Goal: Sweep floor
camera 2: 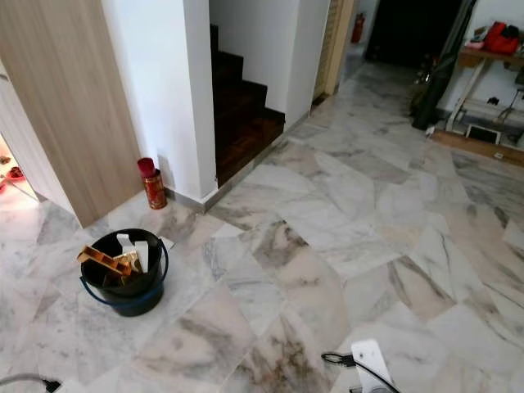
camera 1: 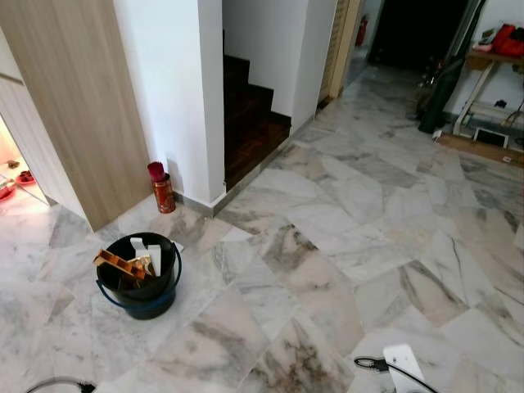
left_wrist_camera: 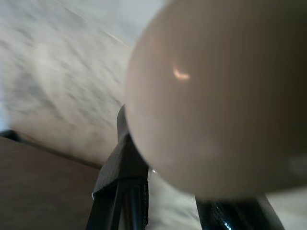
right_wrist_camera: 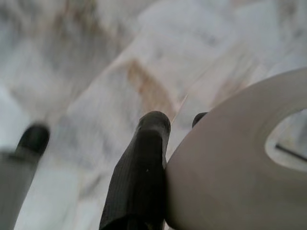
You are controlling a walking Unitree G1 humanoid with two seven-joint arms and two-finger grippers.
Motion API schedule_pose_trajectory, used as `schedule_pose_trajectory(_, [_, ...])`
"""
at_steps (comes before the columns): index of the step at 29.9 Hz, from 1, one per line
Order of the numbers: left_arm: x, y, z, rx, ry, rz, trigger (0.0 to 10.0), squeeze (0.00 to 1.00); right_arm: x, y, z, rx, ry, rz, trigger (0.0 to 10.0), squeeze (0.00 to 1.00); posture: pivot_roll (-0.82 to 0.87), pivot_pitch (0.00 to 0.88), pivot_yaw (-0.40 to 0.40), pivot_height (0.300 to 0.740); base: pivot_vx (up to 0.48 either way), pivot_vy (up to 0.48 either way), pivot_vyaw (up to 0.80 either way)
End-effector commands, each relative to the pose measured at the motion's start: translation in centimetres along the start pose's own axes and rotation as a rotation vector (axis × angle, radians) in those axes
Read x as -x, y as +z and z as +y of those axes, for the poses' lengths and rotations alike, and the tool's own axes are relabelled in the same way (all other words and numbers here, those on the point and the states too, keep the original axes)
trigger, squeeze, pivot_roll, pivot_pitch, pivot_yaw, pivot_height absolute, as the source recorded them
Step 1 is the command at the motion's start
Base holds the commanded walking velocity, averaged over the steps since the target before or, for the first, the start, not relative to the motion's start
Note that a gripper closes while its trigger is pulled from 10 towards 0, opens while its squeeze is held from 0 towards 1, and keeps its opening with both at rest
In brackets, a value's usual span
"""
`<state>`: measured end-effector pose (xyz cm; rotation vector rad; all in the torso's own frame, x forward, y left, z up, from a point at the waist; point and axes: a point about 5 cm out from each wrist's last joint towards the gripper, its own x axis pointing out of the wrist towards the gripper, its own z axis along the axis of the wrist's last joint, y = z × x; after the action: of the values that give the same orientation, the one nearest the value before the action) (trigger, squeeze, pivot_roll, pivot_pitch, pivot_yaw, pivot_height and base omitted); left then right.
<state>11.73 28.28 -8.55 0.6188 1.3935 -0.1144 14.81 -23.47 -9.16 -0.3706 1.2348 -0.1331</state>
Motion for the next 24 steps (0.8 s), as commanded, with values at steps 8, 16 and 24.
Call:
schedule_pose_trajectory(8, [-0.2,-1.6,-3.3,0.1,-0.154,0.054,10.0,0.0,0.8,-5.5,3.5,0.063,0.35,0.236,10.0,0.0,0.13,0.0,-0.071,0.74,0.0,0.0,0.0])
schedule_pose_trajectory(16, [-0.2,0.3,-3.8,0.131,-0.116,-0.024,10.0,0.0,0.6,-4.5,3.1,-0.001,0.356,0.183,10.0,0.0,0.13,0.0,-0.084,0.74,0.0,0.0,0.0])
schedule_pose_trajectory(24, [-0.2,1.5,-2.2,0.25,-0.001,-0.102,10.0,0.0,0.4,-1.7,3.5,-0.312,0.325,0.04,10.0,0.0,0.14,0.0,-0.081,0.74,0.0,0.0,0.0])
